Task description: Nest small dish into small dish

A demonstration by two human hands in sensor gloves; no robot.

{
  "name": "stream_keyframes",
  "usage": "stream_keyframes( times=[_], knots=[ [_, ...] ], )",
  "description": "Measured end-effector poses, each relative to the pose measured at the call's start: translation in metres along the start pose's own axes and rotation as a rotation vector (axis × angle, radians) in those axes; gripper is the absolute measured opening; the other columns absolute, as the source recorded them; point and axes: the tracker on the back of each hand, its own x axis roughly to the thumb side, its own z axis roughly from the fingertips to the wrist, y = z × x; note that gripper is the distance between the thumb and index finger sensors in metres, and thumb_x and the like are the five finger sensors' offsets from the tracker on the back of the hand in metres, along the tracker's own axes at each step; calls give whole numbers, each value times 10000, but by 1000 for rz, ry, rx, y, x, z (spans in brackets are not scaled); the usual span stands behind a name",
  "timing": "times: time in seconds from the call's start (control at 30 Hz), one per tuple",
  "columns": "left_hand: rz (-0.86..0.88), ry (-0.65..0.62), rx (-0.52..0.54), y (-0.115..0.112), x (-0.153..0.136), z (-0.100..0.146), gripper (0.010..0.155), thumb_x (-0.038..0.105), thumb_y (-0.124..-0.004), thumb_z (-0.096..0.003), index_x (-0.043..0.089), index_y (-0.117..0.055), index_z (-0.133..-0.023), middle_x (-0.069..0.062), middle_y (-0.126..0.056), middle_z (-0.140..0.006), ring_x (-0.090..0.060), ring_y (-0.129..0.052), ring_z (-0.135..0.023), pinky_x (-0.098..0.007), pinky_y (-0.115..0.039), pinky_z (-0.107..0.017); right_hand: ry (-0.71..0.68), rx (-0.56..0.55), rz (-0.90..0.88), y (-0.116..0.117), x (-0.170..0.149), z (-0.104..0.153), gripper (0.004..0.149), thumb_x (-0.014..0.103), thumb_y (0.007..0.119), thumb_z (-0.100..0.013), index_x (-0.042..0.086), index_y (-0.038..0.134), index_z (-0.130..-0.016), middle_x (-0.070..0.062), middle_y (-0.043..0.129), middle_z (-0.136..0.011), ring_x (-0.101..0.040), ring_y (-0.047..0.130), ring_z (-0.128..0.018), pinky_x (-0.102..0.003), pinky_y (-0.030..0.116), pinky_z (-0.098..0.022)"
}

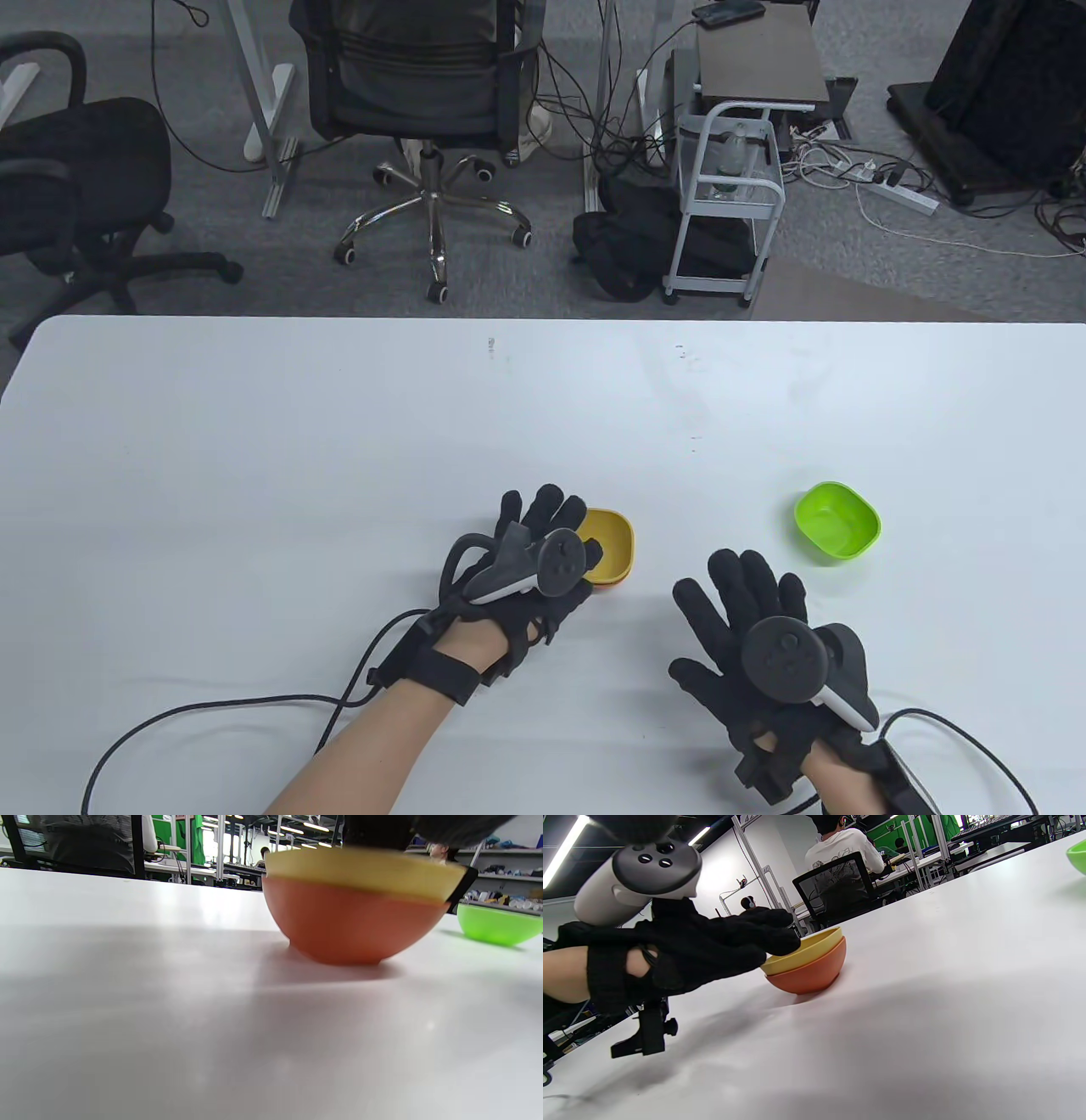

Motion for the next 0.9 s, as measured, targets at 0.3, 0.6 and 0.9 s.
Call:
stream_keyframes(
  times=[0.3,0.6,0.9],
  knots=[
    [22,7,93,43,-7,54,614,628,-643,-373,546,-484,-959,193,-210,-1170,-135,-18,-1107,-535,-33,-764,-10,1,8,5,2,-1,762,611,708,-339,428,297,-954,20,-11,-1064,-379,-29,-1016,-649,-25,-651],
    [-9,0,102,47,-24,112,644,649,-638,-369,574,-417,-969,199,-172,-1168,-133,6,-1101,-535,-33,-764,-26,16,17,9,7,0,769,616,704,-338,430,282,-953,21,-11,-1064,-384,-27,-1015,-651,-21,-650],
    [34,3,68,14,-38,140,727,715,-614,-349,627,-220,-953,207,-56,-1149,-123,77,-1076,-537,-15,-755,-42,56,45,20,13,-2,774,623,696,-339,434,260,-950,16,-9,-1064,-387,-22,-1014,-653,-13,-649]
  ],
)
